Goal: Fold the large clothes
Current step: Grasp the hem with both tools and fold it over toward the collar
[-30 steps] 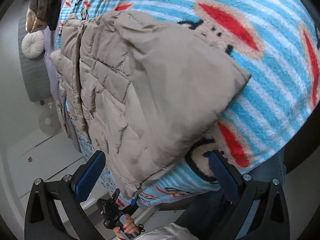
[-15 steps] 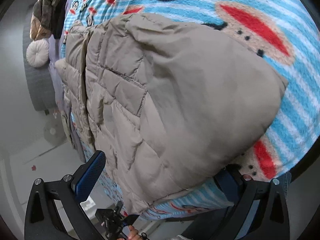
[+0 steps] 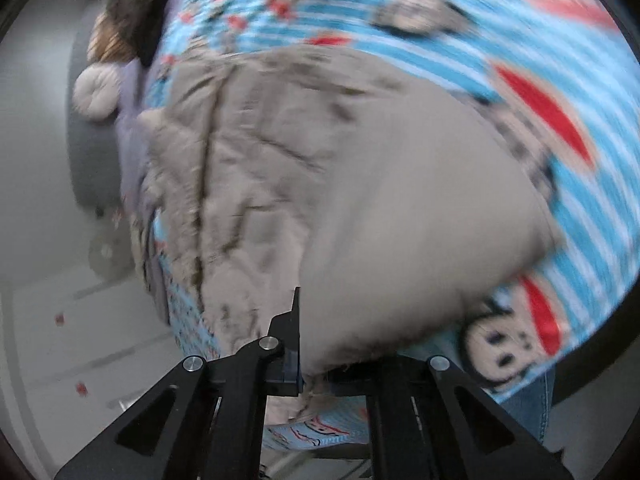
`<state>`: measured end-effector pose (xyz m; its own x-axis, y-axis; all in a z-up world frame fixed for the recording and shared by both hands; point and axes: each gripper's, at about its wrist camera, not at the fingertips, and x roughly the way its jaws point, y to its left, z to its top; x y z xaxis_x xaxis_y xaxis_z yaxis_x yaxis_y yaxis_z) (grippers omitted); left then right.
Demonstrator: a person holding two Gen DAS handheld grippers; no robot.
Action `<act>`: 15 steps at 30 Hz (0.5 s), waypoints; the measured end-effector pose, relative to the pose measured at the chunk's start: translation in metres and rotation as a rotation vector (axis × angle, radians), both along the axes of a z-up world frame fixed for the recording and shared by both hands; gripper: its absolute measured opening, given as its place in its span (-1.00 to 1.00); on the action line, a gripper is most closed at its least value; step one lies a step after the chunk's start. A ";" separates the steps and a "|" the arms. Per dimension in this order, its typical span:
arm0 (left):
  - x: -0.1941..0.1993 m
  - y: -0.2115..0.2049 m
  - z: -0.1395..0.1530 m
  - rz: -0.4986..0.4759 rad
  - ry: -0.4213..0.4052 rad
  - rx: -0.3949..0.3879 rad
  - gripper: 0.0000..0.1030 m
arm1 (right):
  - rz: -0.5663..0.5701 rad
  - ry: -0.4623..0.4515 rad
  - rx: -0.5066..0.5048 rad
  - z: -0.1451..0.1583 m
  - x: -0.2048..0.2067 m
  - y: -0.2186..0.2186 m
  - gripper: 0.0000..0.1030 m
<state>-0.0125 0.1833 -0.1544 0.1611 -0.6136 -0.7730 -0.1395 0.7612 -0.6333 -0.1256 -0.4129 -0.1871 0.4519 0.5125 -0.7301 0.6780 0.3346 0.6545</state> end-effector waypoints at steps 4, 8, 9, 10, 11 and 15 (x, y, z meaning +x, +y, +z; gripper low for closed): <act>0.039 -0.014 0.045 0.068 -0.114 0.025 -0.67 | 0.111 -0.103 -0.040 0.036 0.058 -0.011 -0.83; 0.086 -0.034 0.081 0.103 -0.231 0.089 -0.67 | 0.240 -0.214 -0.099 0.076 0.129 -0.022 -0.83; 0.101 -0.039 0.088 0.117 -0.255 0.108 -0.67 | 0.269 -0.236 -0.112 0.083 0.144 -0.024 -0.84; 0.114 -0.044 0.093 0.129 -0.270 0.120 -0.67 | 0.295 -0.256 -0.121 0.088 0.160 -0.026 -0.84; 0.131 -0.048 0.096 0.145 -0.287 0.135 -0.67 | 0.334 -0.283 -0.136 0.095 0.185 -0.028 -0.84; 0.177 -0.054 0.094 0.167 -0.292 0.174 -0.67 | 0.404 -0.315 -0.191 0.102 0.247 -0.028 -0.84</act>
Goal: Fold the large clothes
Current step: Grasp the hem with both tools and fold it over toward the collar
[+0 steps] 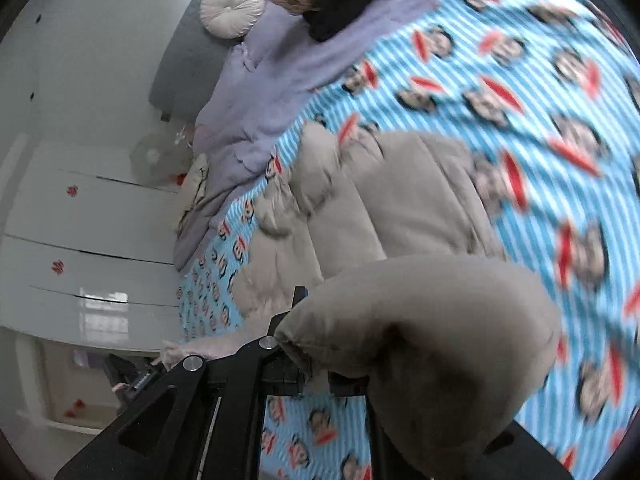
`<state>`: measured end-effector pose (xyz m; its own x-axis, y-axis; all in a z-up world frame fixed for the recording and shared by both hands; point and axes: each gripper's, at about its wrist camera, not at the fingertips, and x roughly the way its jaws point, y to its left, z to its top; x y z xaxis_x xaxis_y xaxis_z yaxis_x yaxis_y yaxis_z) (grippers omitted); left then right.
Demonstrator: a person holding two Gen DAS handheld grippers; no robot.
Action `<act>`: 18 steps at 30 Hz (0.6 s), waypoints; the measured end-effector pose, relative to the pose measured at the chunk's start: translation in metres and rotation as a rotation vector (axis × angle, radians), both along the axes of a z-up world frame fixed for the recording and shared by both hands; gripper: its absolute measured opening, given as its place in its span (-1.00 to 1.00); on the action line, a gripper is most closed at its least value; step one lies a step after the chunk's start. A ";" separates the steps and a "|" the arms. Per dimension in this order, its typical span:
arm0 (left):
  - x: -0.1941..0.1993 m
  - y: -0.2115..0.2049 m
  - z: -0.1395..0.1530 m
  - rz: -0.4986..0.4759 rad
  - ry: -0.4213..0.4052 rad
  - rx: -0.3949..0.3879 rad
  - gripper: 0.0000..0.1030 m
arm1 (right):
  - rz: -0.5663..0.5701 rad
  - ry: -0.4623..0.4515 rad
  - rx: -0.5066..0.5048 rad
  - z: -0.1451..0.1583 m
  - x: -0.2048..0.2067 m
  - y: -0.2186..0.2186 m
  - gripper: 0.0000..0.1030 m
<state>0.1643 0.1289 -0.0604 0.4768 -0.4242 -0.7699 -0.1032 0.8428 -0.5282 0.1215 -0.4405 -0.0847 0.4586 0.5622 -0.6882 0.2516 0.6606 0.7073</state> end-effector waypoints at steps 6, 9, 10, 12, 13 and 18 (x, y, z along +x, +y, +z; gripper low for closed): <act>0.058 -0.004 -0.015 -0.042 0.011 0.028 -0.67 | -0.006 -0.015 -0.066 -0.001 0.063 0.005 -0.84; 0.084 -0.006 -0.029 -0.053 0.037 0.038 -0.67 | -0.016 -0.003 -0.082 -0.010 0.087 0.010 -0.84; 0.092 -0.006 -0.035 -0.055 0.044 0.041 -0.67 | -0.015 0.001 -0.093 -0.014 0.095 0.012 -0.84; 0.108 -0.007 -0.050 -0.056 0.065 0.044 -0.67 | -0.016 0.012 -0.107 -0.022 0.109 0.014 -0.84; 0.118 -0.008 -0.060 -0.058 0.083 0.043 -0.67 | -0.019 0.019 -0.112 -0.027 0.115 0.015 -0.84; 0.153 -0.022 -0.107 -0.087 0.136 0.075 -0.67 | -0.035 0.098 -0.154 -0.074 0.150 0.015 -0.84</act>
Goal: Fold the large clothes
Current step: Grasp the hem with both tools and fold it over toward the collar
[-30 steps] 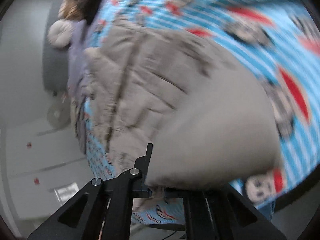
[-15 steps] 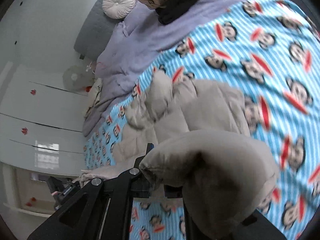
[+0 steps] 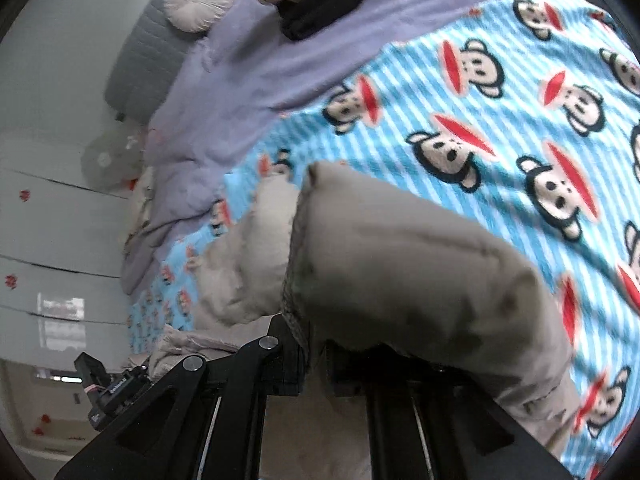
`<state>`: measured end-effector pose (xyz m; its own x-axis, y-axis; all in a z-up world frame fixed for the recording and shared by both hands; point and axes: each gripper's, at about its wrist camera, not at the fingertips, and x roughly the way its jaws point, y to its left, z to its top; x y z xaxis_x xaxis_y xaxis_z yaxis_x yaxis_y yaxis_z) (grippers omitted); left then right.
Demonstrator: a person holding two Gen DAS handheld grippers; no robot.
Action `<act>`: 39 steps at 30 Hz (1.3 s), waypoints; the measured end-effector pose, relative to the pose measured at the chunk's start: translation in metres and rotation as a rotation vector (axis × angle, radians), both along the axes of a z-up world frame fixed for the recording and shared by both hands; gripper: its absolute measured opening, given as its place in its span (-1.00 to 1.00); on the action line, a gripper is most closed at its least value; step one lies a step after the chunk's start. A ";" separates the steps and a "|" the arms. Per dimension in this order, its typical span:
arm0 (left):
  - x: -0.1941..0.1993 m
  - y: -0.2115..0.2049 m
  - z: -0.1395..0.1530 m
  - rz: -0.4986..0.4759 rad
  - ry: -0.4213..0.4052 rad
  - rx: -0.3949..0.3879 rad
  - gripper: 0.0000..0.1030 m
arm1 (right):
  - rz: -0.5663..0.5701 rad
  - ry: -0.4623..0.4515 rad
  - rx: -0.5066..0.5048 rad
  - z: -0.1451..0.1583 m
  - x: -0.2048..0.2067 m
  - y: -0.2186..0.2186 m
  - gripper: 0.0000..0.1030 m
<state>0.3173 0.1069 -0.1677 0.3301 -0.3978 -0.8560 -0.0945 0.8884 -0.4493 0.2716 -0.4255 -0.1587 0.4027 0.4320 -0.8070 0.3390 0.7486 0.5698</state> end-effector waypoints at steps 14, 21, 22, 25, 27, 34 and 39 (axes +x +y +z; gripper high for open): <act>-0.001 -0.011 0.029 -0.077 -0.129 0.174 0.75 | -0.068 0.095 0.051 -0.043 0.016 -0.017 -0.63; -0.011 -0.023 0.058 -0.178 -0.204 0.204 0.22 | -0.020 -0.069 -0.086 0.019 -0.009 -0.003 -0.25; -0.013 -0.028 0.056 -0.194 -0.205 0.201 0.15 | 0.023 -0.100 -0.091 0.025 -0.012 0.007 -0.33; -0.016 -0.054 0.040 -0.256 -0.205 0.225 0.15 | 0.198 -0.121 -0.107 0.025 -0.013 0.049 -0.61; -0.018 -0.073 0.029 -0.282 -0.227 0.327 0.15 | 0.287 -0.097 -0.187 0.014 -0.009 0.073 -0.62; 0.011 -0.030 -0.018 -0.107 -0.149 0.419 0.15 | 0.145 -0.030 -0.416 -0.012 -0.012 0.029 -0.62; 0.031 -0.028 -0.052 -0.063 -0.113 0.421 0.15 | -0.002 0.026 -0.336 -0.048 0.002 -0.026 -0.93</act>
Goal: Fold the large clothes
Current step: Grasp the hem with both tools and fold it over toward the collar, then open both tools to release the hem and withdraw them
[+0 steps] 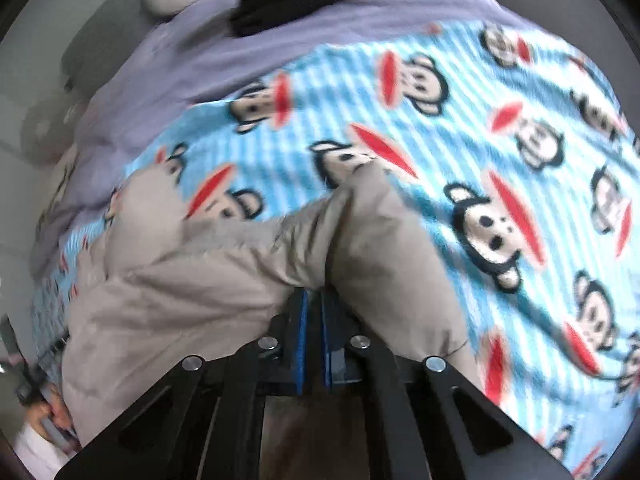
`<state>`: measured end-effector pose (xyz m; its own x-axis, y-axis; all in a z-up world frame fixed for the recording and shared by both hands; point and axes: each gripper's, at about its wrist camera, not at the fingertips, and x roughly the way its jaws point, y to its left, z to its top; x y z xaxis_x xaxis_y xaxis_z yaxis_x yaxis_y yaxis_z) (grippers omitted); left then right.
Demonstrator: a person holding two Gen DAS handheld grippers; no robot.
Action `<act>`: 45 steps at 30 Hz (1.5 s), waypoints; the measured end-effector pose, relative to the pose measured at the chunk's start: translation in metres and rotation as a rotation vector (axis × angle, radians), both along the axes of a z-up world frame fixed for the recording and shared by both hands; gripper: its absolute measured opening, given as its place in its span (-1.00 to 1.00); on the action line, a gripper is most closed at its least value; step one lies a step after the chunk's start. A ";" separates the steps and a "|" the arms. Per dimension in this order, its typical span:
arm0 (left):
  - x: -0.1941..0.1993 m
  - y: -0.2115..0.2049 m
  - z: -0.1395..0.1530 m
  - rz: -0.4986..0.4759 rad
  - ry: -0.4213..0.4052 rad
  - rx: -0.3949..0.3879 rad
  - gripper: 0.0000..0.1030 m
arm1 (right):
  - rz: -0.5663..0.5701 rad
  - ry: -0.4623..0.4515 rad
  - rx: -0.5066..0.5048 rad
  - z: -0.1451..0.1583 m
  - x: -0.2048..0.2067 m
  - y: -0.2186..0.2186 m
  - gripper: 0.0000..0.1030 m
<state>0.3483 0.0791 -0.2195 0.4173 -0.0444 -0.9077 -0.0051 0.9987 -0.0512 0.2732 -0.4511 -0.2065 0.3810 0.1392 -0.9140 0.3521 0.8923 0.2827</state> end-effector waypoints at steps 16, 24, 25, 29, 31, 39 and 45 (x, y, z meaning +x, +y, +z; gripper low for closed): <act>0.009 0.010 0.015 0.034 -0.015 0.035 0.15 | 0.032 0.044 -0.129 -0.013 0.047 0.008 -0.95; -0.044 0.046 0.041 0.058 -0.011 0.026 0.15 | 0.055 -0.046 -0.080 0.032 -0.010 0.024 -0.86; -0.053 0.047 0.042 0.059 0.002 0.018 0.15 | 0.055 -0.046 -0.069 0.034 -0.017 0.027 -0.86; -0.084 0.045 0.039 0.060 0.055 -0.005 0.15 | 0.044 -0.034 -0.005 0.038 -0.055 0.035 -0.86; -0.101 0.042 0.036 0.061 0.086 -0.025 0.15 | 0.042 -0.033 0.014 0.042 -0.070 0.042 -0.86; -0.153 0.024 0.034 0.023 0.166 -0.074 0.16 | 0.040 -0.025 0.101 0.056 -0.127 0.063 -0.86; -0.181 0.016 0.034 0.038 0.198 -0.078 0.75 | -0.008 0.050 0.194 0.038 -0.165 0.065 -0.86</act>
<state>0.1676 0.0955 -0.1852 0.2338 -0.1052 -0.9666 -0.0607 0.9906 -0.1225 0.1081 -0.3858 -0.1687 0.3375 0.3116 -0.8882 0.3772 0.8198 0.4309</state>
